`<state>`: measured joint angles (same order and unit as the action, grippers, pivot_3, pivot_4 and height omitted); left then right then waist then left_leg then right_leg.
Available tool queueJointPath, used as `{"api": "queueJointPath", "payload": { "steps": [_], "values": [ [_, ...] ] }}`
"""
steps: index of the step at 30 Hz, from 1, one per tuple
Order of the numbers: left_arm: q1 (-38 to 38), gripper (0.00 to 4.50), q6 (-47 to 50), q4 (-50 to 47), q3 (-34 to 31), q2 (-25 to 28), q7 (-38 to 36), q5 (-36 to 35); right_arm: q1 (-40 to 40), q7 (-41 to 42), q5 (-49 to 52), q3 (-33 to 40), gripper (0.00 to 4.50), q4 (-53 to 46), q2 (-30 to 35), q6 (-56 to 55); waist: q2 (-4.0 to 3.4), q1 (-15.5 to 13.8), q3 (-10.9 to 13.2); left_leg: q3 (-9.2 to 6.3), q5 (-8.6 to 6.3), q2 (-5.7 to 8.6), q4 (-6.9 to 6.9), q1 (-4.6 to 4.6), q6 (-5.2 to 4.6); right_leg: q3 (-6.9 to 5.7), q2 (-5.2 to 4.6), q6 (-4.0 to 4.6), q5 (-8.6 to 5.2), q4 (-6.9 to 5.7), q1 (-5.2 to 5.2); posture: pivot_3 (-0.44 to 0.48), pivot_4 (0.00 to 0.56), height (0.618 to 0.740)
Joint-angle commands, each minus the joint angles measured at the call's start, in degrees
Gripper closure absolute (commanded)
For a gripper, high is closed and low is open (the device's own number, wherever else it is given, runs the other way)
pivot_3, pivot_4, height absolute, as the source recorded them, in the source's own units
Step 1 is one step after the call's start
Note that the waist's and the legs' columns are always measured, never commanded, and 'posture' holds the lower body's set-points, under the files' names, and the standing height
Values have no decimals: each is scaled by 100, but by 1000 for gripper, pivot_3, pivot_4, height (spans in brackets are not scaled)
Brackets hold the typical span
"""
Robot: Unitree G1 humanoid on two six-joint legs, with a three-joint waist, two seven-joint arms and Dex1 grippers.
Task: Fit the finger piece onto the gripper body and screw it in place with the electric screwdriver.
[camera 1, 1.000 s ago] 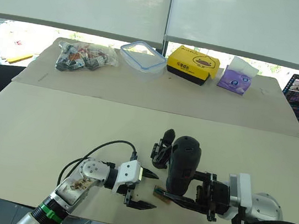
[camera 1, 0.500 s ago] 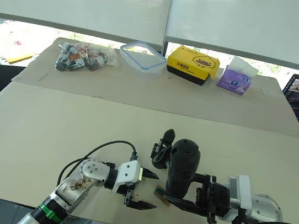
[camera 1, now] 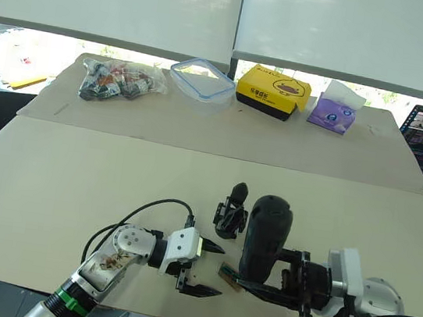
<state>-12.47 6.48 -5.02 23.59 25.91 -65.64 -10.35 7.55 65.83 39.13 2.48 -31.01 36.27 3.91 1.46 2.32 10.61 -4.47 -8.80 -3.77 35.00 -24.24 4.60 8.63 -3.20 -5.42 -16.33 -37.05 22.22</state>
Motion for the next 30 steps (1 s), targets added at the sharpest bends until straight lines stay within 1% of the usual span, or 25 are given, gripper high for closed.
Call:
{"api": "queueJointPath", "payload": {
  "steps": [1, 15, 30],
  "values": [
    [124, 0, 56, 34, 166, -13, -3, 48, -97, -178, 464, 349, 2544, -472, 39, 85, 0, 2, 0, 0, 0, 0, 0, 0, 0, 0, 0, 0, 0, 0, 0, 0, 150, 740],
    [74, 0, -44, 173, 197, -48, -63, 77, -381, -374, 252, -17, 2544, -446, -169, 90, -1, -7, -3, 0, 0, 1, 0, 0, 0, 0, -1, 0, 0, 0, 0, 0, 150, 740],
    [126, 0, -81, 176, 210, -27, -64, 77, -351, -310, 89, -77, 2544, -395, -180, 26, -3, -5, -4, 0, 0, 1, 0, 0, 0, 0, 0, 0, 0, 1, -1, 0, 150, 740]
  ]
}}
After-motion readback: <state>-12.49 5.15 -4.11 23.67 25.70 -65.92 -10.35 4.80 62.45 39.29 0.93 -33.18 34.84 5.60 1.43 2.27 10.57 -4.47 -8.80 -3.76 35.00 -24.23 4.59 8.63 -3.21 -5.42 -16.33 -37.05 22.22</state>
